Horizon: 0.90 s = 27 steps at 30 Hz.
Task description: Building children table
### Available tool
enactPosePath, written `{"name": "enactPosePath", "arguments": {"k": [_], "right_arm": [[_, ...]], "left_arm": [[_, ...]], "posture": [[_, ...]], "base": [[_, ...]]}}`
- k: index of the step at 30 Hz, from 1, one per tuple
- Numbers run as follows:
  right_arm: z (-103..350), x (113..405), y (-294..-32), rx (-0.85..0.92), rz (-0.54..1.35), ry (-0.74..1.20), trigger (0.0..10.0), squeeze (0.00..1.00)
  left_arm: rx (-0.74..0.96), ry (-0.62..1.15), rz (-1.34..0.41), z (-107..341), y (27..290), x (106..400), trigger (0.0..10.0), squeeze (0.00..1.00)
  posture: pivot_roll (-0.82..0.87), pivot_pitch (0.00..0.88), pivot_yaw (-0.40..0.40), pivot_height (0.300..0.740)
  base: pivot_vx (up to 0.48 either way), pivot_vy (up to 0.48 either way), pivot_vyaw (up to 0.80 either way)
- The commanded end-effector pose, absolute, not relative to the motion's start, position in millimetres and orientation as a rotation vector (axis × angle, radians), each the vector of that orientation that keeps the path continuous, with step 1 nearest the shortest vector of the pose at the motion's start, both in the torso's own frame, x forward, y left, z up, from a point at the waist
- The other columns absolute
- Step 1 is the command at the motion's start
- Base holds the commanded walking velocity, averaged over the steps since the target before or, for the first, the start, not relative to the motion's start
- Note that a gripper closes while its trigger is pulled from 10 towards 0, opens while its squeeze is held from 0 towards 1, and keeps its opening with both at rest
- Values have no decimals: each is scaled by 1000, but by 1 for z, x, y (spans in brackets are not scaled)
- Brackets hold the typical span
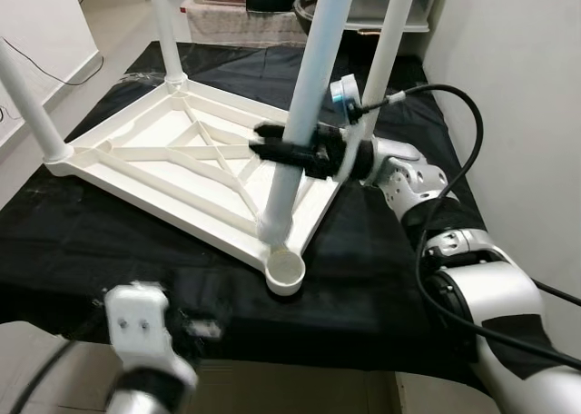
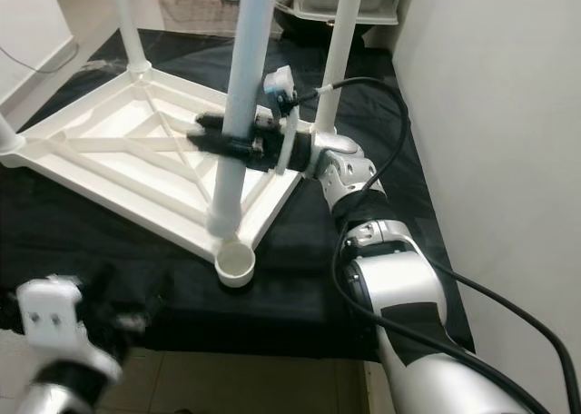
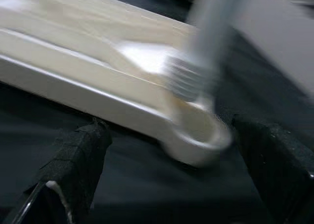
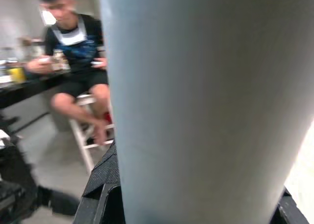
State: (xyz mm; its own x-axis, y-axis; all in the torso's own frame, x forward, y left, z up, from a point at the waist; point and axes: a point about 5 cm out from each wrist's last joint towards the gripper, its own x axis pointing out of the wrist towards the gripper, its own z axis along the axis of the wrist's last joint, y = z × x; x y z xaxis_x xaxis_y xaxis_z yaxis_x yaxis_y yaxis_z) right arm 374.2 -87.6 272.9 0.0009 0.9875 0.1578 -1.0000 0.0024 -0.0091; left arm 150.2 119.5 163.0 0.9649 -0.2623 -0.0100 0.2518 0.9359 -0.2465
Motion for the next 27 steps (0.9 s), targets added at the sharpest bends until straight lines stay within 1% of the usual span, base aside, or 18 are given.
{"name": "enactPosePath", "arguments": {"k": [1, 3, 5, 11, 19, 27], "right_arm": [[281, 372, -85, 106, 1619, -161, 10000, 0], [281, 371, -84, 106, 1630, -164, 10000, 0], [282, 368, -81, 109, 1696, -193, 10000, 0], [283, 362, -77, 121, 1770, -206, 10000, 0], [265, 357, -72, 66, 1798, -148, 10000, 0], [257, 352, -66, 83, 1833, -126, 10000, 0]], "left_arm": [[-271, 53, -310, 165, 115, 145, 10000, 0], [-279, 70, -329, 164, 114, 141, 10000, 0], [-269, 97, -362, 162, 111, 135, 10000, 0], [-271, 124, -378, 159, 109, 129, 10000, 0], [-265, 136, -397, 160, 107, 124, 10000, 0], [-250, 143, -404, 159, 106, 122, 10000, 0]], "posture": [[112, 217, -17, 740], [112, 217, -17, 740], [125, 229, -10, 740], [127, 233, -4, 740], [129, 240, -2, 740], [137, 243, 3, 740]], "base": [[0, 0, 0], [0, 0, 0], [0, 0, 0], [0, 0, 0], [0, 0, 0], [0, 0, 0]]}}
